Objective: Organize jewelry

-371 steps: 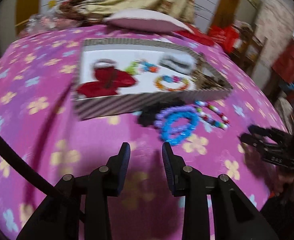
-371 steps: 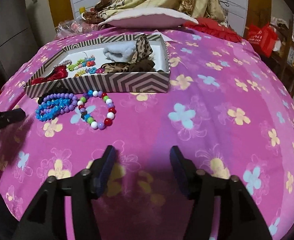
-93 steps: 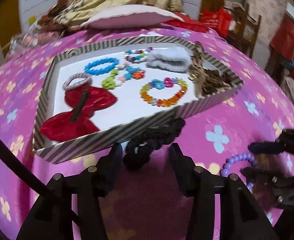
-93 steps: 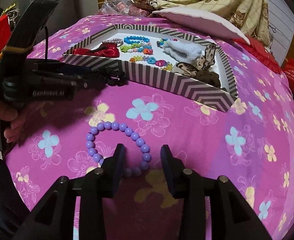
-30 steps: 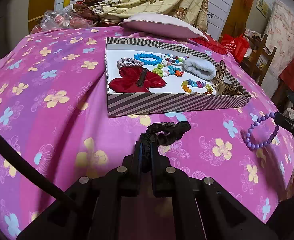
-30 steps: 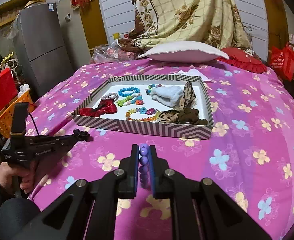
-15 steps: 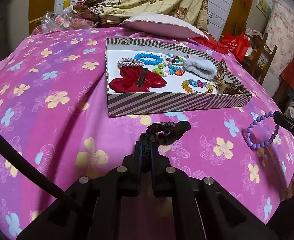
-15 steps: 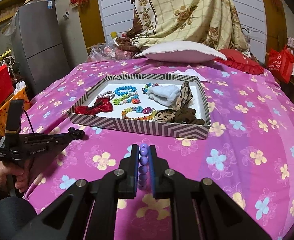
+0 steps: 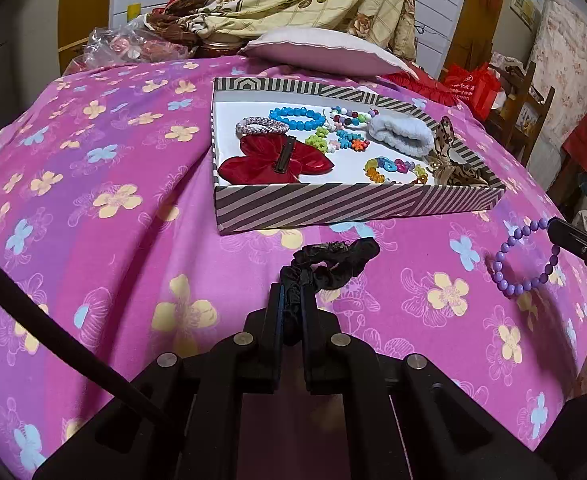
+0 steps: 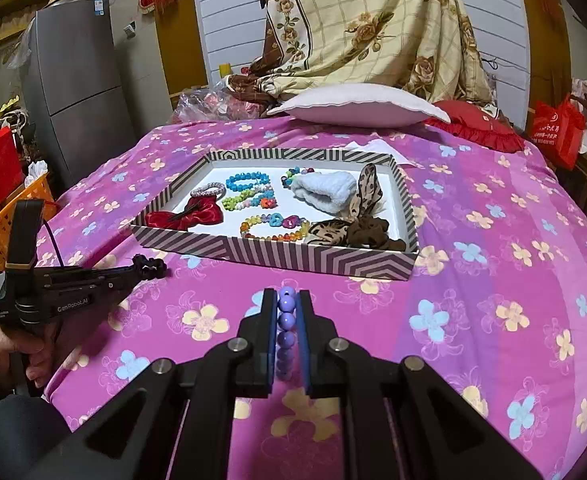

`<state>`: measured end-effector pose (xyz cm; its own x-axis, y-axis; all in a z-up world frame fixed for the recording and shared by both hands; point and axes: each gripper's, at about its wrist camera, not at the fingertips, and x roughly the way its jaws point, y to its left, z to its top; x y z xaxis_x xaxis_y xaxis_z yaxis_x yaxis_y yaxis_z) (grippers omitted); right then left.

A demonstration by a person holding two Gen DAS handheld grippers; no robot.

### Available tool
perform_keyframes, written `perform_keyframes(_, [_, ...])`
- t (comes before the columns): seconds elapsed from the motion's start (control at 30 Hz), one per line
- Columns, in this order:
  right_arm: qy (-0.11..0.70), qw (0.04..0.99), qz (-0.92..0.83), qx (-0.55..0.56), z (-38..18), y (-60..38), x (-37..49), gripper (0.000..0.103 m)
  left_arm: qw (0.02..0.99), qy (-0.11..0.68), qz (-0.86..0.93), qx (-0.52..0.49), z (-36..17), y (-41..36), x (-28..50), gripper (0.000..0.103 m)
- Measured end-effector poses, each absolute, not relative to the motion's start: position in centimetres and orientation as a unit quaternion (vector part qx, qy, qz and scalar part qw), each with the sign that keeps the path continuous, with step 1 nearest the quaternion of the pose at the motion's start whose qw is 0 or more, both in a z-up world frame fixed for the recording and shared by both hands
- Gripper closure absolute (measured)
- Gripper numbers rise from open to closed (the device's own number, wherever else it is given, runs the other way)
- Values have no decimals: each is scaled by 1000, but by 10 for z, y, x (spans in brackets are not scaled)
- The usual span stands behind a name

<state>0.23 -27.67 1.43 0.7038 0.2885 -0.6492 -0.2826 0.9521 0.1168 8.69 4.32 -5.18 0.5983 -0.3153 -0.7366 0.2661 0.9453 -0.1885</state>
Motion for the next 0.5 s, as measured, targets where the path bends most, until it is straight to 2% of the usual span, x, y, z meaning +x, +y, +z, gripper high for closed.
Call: perform_keyframes(0.5, [350, 924, 151, 1, 14, -276, 3, 94, 894, 417, -163, -29, -52, 43, 87, 99])
